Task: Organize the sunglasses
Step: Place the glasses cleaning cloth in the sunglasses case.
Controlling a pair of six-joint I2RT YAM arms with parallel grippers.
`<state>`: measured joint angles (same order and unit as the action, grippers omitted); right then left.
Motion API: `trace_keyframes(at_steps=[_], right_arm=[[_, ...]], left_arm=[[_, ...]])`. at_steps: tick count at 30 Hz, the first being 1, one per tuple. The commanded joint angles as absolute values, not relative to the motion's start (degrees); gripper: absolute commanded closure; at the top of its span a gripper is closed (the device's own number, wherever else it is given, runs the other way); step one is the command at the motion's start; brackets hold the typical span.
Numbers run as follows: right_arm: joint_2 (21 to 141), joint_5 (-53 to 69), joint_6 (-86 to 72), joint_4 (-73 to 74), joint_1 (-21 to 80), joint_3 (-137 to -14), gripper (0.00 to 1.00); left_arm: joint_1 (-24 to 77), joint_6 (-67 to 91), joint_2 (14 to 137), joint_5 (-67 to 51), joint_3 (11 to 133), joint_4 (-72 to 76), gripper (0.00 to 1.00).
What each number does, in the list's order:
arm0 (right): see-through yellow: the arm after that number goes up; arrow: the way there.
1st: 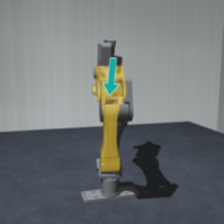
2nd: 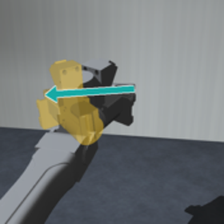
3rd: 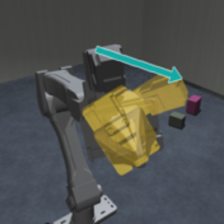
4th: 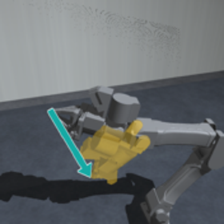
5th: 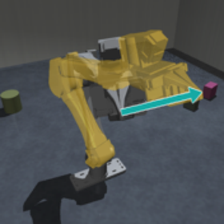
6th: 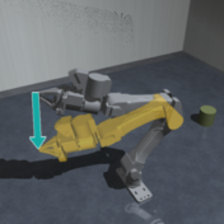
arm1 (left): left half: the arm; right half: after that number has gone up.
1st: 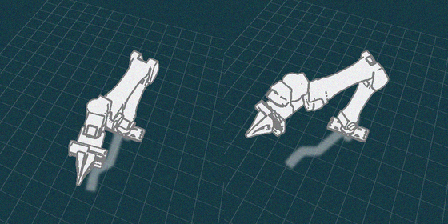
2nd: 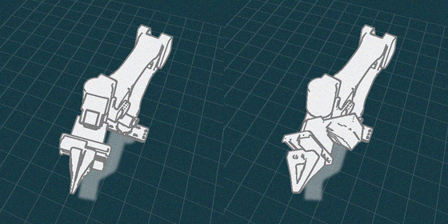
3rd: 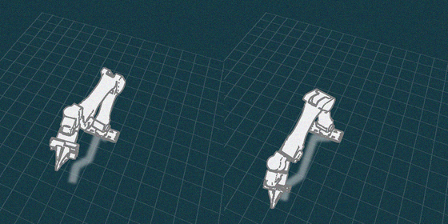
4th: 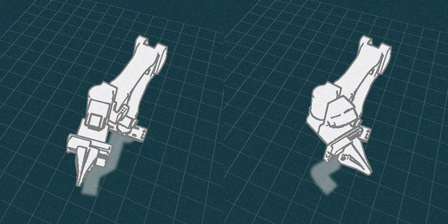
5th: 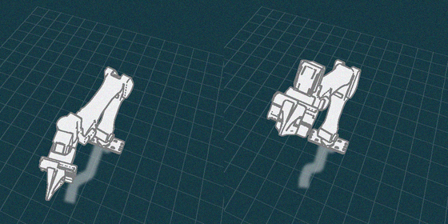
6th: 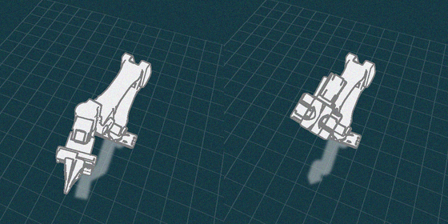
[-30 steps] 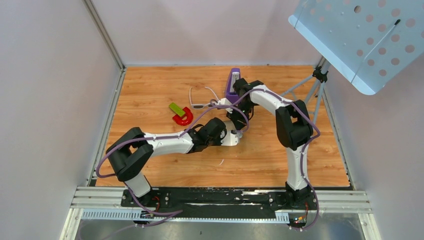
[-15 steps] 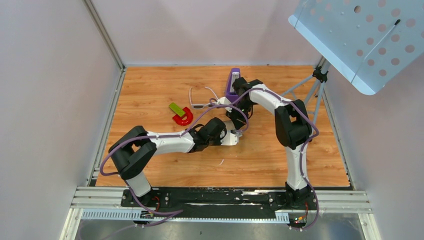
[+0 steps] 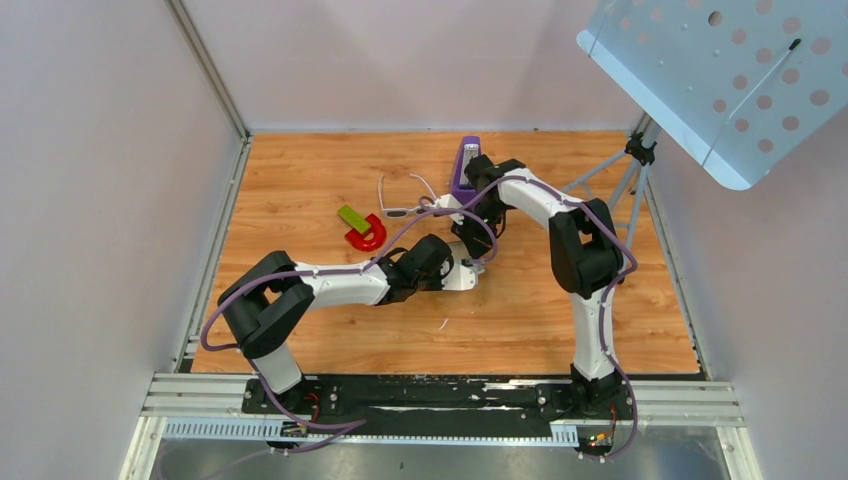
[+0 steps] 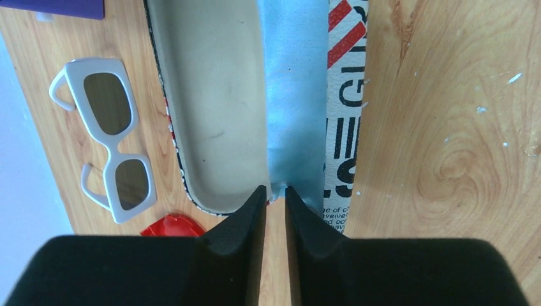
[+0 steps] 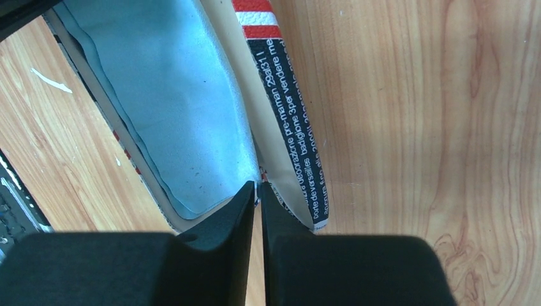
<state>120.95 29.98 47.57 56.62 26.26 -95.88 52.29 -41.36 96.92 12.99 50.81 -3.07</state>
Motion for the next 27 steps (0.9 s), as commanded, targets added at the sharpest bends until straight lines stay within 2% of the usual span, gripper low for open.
trace_keyframes(at_steps=[1,7,16,21,25,27], right_arm=[[120.34,30.7,46.65,58.66,26.27,-96.78,0.86],[117.03,30.67,45.28,59.91,26.27,-97.49,0.76],[111.42,30.03,43.08,64.0,26.14,-99.34,0.68],[105.99,29.36,42.92,64.99,25.17,-98.14,0.68],[101.84,29.97,41.34,64.45,23.86,-95.25,0.68],[99.62,30.54,40.72,63.46,23.34,-92.72,0.68]], left_arm=[[52.03,-40.78,95.27,12.0,51.58,-1.97,0.78],[52.02,-41.4,90.16,13.12,50.64,-1.96,0.72],[51.15,-40.75,80.9,16.49,52.51,-6.05,0.65],[43.07,-24.62,80.23,23.93,56.58,-3.78,0.52],[32.88,-6.59,90.26,21.76,71.43,-16.08,0.53],[29.77,-0.75,96.66,20.2,79.01,-21.95,0.57]])
